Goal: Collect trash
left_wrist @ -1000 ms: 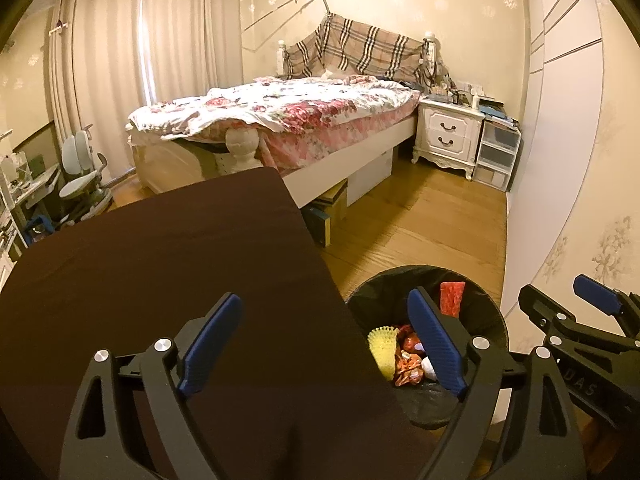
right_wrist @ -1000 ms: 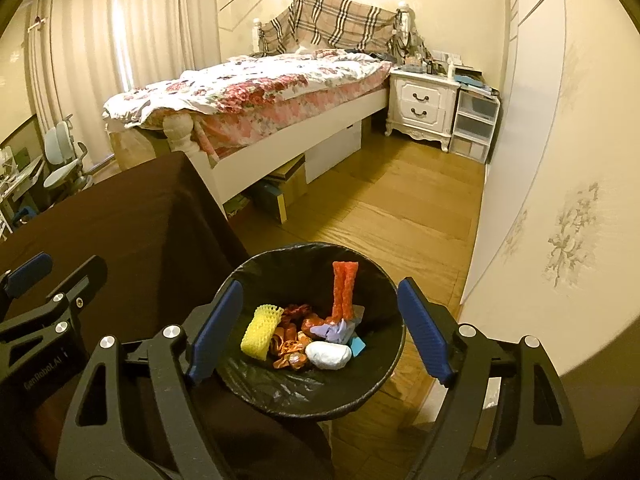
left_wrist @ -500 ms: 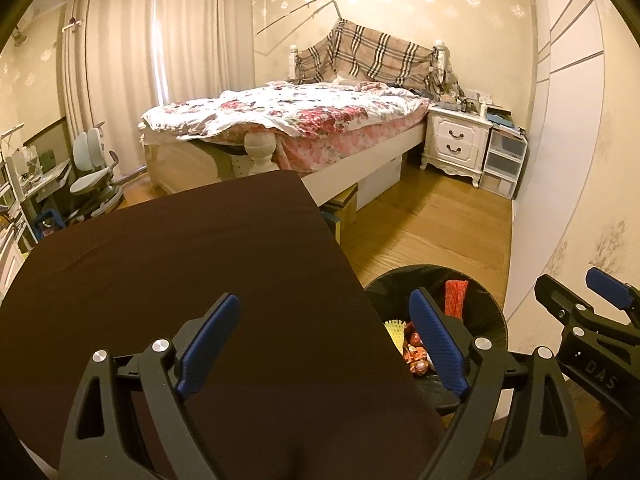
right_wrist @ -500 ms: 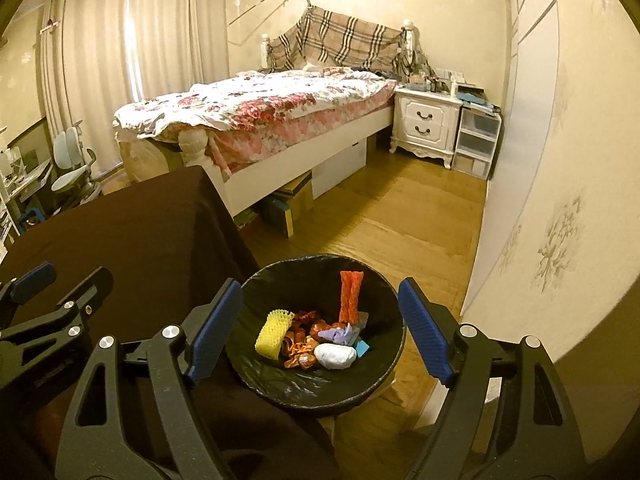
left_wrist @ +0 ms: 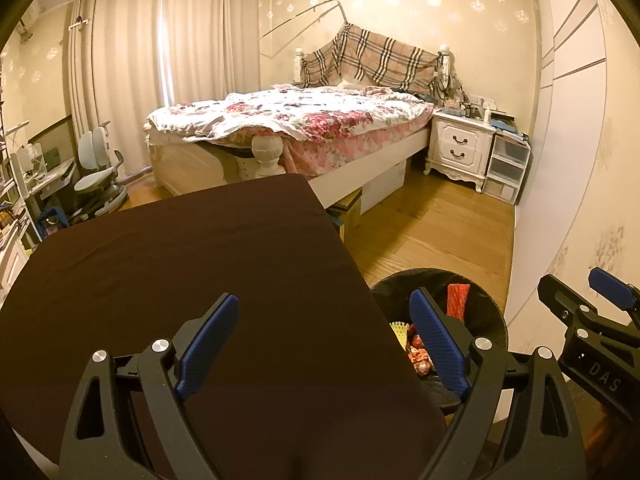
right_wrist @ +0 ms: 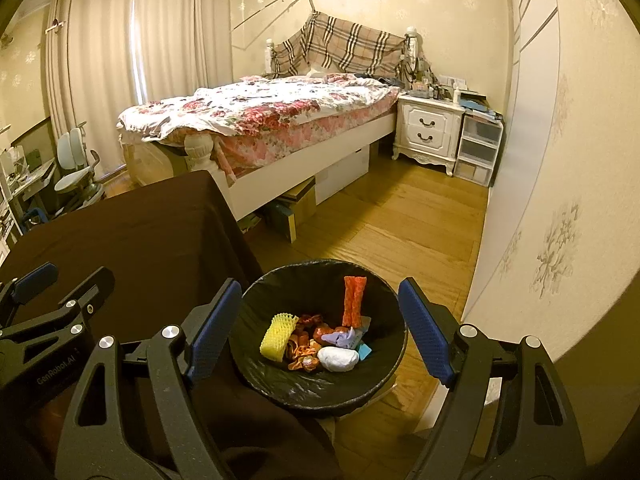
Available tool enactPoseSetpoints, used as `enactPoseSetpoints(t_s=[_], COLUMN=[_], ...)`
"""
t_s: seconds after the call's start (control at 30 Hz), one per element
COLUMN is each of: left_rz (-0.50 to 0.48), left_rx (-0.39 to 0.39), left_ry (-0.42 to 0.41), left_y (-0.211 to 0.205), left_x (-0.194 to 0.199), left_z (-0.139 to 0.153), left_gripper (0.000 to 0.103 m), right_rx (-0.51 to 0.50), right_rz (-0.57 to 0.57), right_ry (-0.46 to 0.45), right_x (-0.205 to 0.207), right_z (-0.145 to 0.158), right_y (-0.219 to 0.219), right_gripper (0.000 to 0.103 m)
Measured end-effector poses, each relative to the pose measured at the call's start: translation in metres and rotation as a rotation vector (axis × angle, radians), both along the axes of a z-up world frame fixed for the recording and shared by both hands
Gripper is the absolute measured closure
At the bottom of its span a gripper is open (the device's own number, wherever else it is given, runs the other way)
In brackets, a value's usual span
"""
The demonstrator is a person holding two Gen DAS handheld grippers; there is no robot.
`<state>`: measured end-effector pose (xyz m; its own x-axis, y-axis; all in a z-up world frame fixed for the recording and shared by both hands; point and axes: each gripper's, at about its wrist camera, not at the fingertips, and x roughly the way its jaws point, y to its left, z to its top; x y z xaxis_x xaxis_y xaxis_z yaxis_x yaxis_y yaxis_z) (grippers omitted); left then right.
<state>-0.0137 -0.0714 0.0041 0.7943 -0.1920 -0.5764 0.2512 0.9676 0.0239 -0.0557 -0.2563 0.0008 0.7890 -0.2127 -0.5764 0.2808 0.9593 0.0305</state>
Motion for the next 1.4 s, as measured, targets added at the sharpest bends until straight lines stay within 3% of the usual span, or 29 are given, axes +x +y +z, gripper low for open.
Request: enactPoseSetpoints(t_s=[1.4], left_rz=[-0.014], left_rx=[0.007], left_ry=[-0.014], left_y=[-0.0028], left_x=[-0.0028], left_z=[0.0026], left_gripper=[0.016], right_rx=[0.001], right_rz=[0.000], right_ry=[0.003], right_x=[-0.0008], right_z=[0.0006], right_y=[0.0040], right_gripper=[0.024])
